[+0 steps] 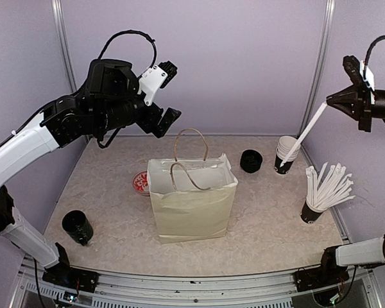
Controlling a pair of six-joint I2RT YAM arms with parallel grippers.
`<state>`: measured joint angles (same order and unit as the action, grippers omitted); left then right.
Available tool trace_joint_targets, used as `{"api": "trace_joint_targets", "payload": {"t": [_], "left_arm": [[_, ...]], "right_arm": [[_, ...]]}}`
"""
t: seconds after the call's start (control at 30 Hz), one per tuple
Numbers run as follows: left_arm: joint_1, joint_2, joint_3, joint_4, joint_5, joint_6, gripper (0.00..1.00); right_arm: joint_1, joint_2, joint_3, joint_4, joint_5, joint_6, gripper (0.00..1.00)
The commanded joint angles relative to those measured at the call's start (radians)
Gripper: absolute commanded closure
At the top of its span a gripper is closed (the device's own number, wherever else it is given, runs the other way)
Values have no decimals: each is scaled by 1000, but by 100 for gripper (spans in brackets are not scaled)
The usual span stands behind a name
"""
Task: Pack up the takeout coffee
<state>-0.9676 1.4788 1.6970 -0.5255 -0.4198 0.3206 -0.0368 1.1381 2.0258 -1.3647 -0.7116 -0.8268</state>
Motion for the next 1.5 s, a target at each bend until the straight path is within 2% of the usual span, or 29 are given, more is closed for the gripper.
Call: {"api": "trace_joint_targets", "payload": {"t": [0.0,0.13,0.23,0.4,0.53,0.73,0.87,1.03,1.3,1.47], "left_arm": [[4,-67,-44,66,-52,-13,1],[9,-105,-78,89,-94,-21,1],[13,-136,-100,101,-119,-29,1],[18,-178,-134,104,-130,-43,1],[20,-201,-166,101,-140,-55,1],[23,-229,-234,107,-151,-70,1],[29,-240,-276,122,-154,-75,1],[43,-254,-292,130,-138,-70,1],[52,-255,-277,125,-123,-55,1],[53,-256,-287,137,-122,-46,1]], "right_arm": [[-11,96,6,24,-341,-6,100],[3,136,12,114,-522,56,100],[64,172,9,188,-559,121,100],[258,199,-24,288,-455,183,100],[377,232,-39,278,-352,174,100],[522,258,-149,336,-171,166,100],[602,328,-116,319,-122,163,100],[638,400,72,215,-160,137,100],[628,302,94,290,14,134,100],[623,318,94,294,-19,144,100]]}}
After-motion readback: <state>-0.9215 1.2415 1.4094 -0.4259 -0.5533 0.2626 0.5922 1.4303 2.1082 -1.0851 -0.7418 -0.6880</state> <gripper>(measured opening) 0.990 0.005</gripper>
